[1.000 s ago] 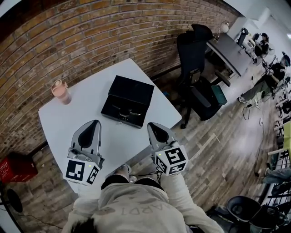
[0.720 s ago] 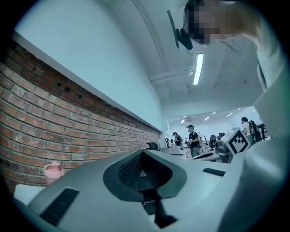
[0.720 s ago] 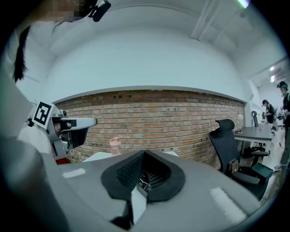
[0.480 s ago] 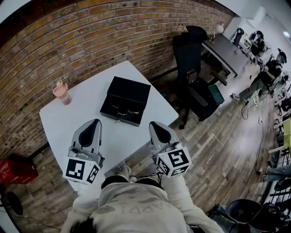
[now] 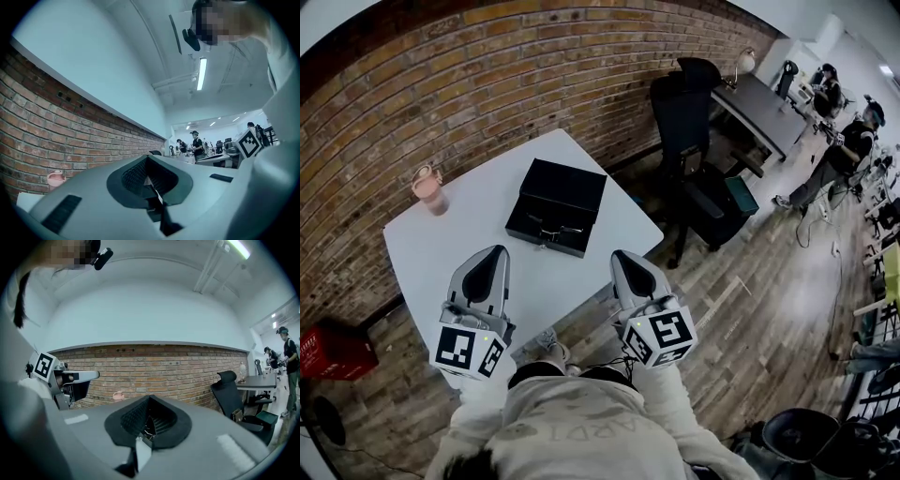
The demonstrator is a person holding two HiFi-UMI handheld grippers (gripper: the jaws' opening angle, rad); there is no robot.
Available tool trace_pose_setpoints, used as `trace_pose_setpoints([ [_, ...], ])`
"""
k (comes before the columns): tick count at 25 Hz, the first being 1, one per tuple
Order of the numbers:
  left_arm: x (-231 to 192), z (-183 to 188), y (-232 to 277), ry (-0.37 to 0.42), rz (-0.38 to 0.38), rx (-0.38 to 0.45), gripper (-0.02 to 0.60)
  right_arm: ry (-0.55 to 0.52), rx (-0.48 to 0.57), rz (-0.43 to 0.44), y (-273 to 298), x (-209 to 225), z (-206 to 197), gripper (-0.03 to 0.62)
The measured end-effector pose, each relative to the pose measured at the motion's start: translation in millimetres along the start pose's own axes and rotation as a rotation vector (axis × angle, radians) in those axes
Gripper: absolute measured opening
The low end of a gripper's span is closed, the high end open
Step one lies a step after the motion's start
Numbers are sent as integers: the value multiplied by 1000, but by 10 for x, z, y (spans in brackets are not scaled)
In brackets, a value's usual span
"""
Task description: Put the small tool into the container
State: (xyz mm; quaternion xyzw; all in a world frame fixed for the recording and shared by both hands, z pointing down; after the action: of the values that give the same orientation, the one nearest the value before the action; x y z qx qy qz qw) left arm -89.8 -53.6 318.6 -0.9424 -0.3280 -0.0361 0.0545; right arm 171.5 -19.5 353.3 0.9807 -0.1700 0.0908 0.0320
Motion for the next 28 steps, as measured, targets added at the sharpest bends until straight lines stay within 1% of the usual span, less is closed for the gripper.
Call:
trace_pose_setpoints([
  [9,107,40,-100,2,-8,11,5,12,31,0,-168,-82,37,11],
  [28,226,16,-311,-4,-10,15,5,20,47,3,-380,-221,-15,11],
])
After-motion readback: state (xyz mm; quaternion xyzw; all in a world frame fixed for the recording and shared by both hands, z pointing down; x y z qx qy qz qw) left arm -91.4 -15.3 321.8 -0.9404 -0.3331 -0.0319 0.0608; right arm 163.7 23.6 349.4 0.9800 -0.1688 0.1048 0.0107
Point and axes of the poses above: the fingertips, and each gripper's own axes: y forward along the fingers, x to its right, z out of its top, the point moved 8 cm from there along -y, backward along the fingers, and after that the axes turned 7 degrees about y, right-handed, at the moved point
